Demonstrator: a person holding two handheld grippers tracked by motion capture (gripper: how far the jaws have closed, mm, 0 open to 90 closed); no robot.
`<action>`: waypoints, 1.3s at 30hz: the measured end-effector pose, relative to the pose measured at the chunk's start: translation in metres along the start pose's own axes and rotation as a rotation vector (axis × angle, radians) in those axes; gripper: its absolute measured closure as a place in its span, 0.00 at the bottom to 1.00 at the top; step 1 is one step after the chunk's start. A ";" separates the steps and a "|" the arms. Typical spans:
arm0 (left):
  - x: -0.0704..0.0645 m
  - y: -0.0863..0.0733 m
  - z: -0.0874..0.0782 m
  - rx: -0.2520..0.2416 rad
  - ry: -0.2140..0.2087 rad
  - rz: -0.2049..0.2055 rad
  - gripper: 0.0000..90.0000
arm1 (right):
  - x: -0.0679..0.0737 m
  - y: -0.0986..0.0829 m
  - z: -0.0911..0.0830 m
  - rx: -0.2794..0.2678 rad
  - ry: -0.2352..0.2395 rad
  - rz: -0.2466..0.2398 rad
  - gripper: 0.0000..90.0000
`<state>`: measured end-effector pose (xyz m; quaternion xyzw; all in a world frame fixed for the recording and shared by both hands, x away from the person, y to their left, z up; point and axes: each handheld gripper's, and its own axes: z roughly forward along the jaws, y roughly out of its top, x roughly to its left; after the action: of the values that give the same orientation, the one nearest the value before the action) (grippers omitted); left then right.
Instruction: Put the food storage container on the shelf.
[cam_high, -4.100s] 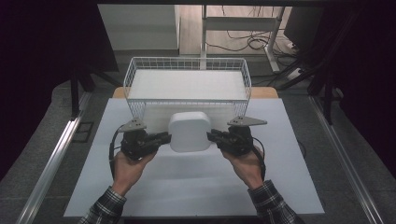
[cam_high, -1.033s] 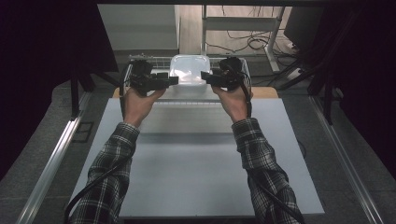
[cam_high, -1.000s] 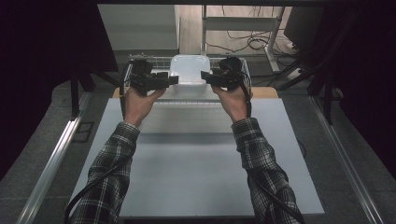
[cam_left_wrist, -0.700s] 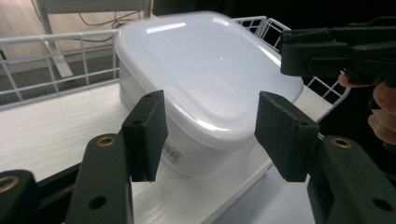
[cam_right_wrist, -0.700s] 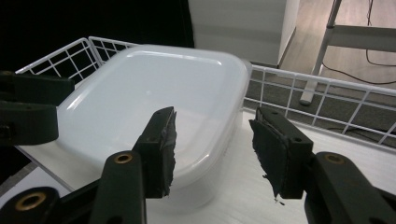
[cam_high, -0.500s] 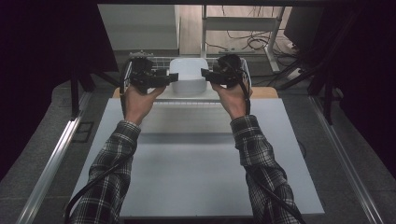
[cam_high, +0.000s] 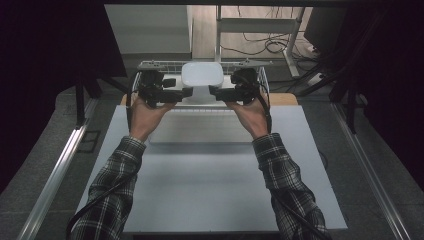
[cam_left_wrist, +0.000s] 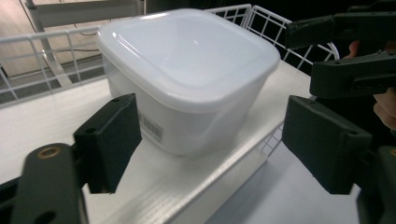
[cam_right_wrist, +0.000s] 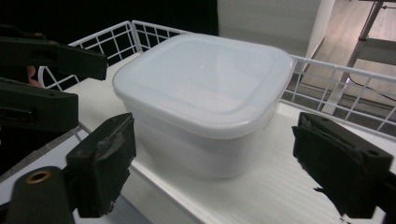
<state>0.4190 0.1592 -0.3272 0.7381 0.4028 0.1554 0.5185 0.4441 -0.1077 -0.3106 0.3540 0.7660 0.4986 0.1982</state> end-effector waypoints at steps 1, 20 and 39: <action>-0.002 -0.002 0.000 0.003 0.000 0.005 0.17 | 0.001 -0.002 0.000 0.005 -0.005 -0.007 0.11; -0.016 -0.032 -0.008 0.045 -0.006 0.066 0.12 | 0.010 -0.029 -0.009 0.043 0.033 -0.059 0.05; -0.032 -0.062 -0.018 0.046 -0.031 0.117 0.04 | 0.027 -0.054 -0.023 0.054 0.080 -0.105 0.03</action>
<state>0.3602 0.1555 -0.3689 0.7743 0.3543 0.1646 0.4978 0.3926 -0.1160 -0.3479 0.2982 0.8041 0.4805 0.1837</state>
